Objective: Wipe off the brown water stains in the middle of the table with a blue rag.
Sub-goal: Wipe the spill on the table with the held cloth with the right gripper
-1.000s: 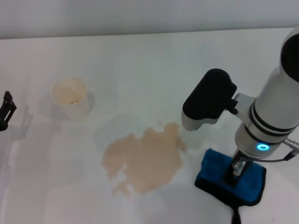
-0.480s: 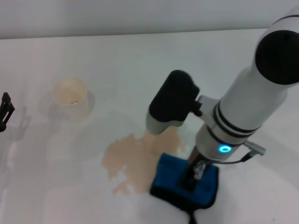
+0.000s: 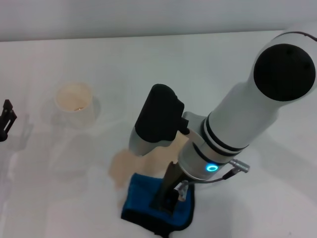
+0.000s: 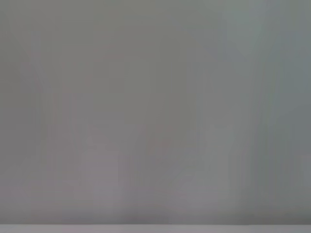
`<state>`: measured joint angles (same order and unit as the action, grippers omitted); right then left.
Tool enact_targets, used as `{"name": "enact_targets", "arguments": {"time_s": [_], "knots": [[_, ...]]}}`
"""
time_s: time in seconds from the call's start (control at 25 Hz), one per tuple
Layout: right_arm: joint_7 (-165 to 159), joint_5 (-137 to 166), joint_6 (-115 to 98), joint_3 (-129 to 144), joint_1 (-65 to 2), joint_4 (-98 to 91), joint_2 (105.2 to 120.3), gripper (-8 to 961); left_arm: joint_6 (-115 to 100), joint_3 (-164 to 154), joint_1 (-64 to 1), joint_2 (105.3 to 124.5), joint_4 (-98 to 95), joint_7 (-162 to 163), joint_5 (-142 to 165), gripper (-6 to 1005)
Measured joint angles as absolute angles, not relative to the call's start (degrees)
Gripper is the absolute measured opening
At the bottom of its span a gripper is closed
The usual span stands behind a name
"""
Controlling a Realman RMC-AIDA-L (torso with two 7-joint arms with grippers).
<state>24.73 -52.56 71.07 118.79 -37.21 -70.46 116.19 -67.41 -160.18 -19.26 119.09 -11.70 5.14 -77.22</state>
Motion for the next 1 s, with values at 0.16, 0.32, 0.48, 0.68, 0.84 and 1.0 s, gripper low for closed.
{"name": "enact_targets", "arguments": {"time_s": [0.16, 0.32, 0.48, 0.68, 0.84, 1.0], "knots": [[27.91, -55.51, 66.59, 119.85, -37.27, -68.57, 116.19, 69, -67.41, -160.48, -19.37, 119.09, -11.70, 5.16, -76.75, 894], [30.60, -58.02, 61.37, 121.09, -37.27, -66.18, 116.19, 70, -67.43, -160.50, -19.29, 119.09, -11.86, 5.18, -76.68, 895], [31.17, -58.56, 57.59, 121.60, -37.30, -64.58, 116.19, 70, -67.78, -160.49, -19.01, 119.09, -11.98, 5.19, -76.54, 895], [31.20, -58.61, 53.71, 121.84, -37.40, -62.63, 116.19, 70, -67.75, -160.48, -18.99, 119.09, -11.86, 5.19, -76.47, 894], [31.22, -58.21, 51.72, 120.97, -37.63, -61.60, 116.12, 66, -67.74, -160.48, -18.98, 119.09, -11.73, 5.19, -76.46, 893], [31.25, -57.53, 50.22, 118.48, -38.72, -59.13, 115.96, 65, -67.73, -160.48, -18.98, 119.09, -11.69, 5.22, -76.45, 893]]}}
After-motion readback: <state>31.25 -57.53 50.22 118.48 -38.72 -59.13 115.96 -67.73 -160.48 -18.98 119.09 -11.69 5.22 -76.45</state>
